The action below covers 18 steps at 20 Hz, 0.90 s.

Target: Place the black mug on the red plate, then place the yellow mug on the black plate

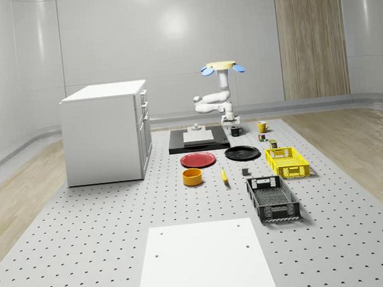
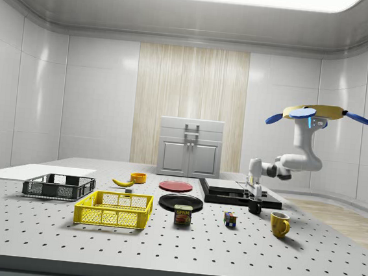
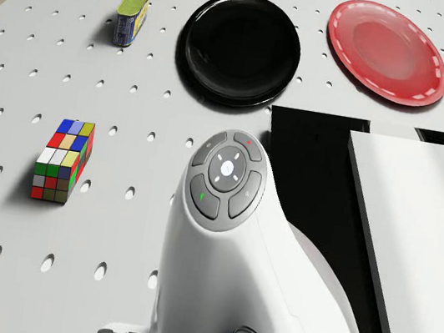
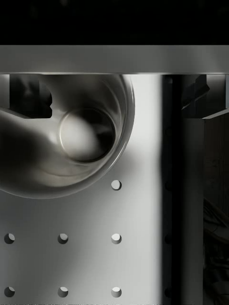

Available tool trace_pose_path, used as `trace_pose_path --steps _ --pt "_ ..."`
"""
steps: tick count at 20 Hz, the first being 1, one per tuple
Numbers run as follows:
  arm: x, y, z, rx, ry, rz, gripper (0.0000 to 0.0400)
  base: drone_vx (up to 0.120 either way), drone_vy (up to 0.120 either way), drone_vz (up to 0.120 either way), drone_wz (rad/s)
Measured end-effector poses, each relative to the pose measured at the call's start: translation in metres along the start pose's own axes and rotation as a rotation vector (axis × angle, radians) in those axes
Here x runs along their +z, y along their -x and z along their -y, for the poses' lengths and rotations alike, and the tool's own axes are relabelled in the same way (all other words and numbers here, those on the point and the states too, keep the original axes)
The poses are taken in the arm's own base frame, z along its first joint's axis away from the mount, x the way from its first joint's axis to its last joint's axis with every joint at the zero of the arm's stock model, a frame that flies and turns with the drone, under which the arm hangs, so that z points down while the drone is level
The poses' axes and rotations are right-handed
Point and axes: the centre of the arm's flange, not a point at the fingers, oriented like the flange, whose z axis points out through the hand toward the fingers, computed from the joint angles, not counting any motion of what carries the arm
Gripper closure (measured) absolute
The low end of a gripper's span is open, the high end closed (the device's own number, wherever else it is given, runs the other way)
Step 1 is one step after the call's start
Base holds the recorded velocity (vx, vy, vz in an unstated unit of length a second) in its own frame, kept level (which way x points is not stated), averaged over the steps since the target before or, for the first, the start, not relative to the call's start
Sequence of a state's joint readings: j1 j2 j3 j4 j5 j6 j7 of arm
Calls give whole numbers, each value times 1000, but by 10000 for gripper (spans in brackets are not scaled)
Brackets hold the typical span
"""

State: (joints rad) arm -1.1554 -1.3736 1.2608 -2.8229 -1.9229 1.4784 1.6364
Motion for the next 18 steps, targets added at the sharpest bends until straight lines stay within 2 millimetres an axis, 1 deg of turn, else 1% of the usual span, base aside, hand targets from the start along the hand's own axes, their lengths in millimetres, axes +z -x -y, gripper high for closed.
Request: trace_pose_path --steps 3,4,5,6,7,9,11,13,18 --pt "0 1 -1 0 0 0 0 0 0 0 0" --pt "0 1 -1 0 0 0 44 0 0 0 0" --pt "0 1 -1 0 0 0 99 0 0 0 0" --pt "0 1 -1 0 0 0 141 0 0 0 0" --pt "0 1 -1 0 0 0 174 0 0 0 0" --pt "0 1 -1 0 0 0 220 0 0 0 0" --pt "0 1 -1 0 0 0 247 0 0 0 0" --pt "0 1 -2 0 0 0 264 0 0 0 0" --pt "0 1 -2 0 0 0 283 0 0 0 0"
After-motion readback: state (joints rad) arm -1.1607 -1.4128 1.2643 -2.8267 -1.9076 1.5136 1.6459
